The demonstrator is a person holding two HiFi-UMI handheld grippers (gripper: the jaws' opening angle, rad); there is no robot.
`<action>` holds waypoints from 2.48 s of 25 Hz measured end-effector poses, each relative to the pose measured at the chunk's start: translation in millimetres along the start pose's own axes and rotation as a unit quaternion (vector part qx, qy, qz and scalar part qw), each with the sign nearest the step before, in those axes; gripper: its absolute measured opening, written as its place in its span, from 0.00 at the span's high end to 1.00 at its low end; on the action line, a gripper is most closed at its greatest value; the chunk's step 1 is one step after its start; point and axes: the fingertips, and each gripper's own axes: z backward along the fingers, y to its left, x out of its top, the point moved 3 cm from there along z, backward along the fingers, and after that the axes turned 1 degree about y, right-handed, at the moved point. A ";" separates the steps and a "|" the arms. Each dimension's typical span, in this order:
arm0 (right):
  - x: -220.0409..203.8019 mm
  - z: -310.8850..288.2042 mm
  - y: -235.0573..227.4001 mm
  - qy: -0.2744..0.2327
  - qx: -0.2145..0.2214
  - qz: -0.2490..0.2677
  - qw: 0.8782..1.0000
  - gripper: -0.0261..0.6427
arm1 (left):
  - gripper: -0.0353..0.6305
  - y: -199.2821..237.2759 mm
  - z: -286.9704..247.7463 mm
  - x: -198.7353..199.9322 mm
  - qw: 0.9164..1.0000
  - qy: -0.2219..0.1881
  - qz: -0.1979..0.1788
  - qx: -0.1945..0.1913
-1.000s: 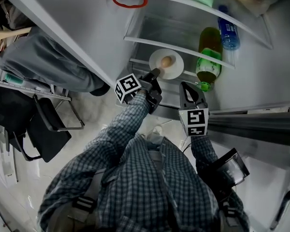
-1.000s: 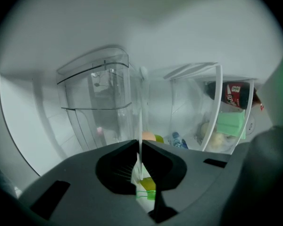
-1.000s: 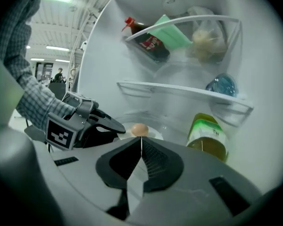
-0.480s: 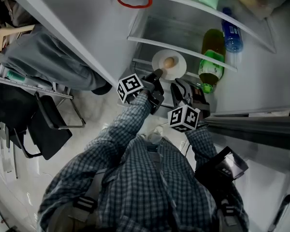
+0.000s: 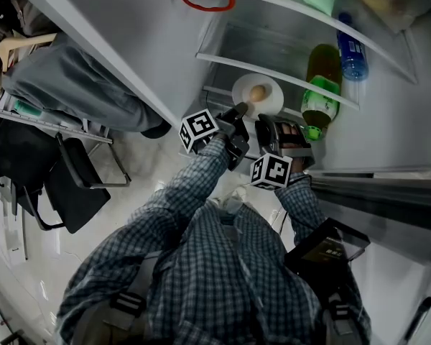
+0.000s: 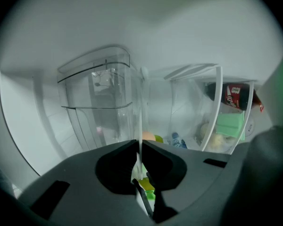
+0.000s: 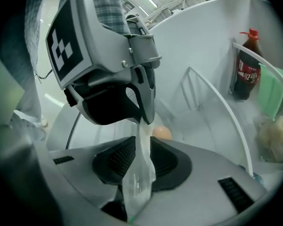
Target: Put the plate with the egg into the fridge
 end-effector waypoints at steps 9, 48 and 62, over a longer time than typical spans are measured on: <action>-7.1 -13.1 7.3 0.023 0.003 0.067 0.997 0.84 | 0.92 0.0 0.4 -0.1 1.000 0.003 0.000 -0.003; -4.1 -20.6 -0.3 0.054 0.009 0.064 0.996 0.91 | 0.91 -8.1 16.4 -8.7 0.999 0.022 -0.016 -0.040; -3.2 -25.7 -4.5 0.068 0.002 0.065 0.996 0.91 | 0.91 -3.9 24.4 -24.7 0.998 0.033 0.016 -0.044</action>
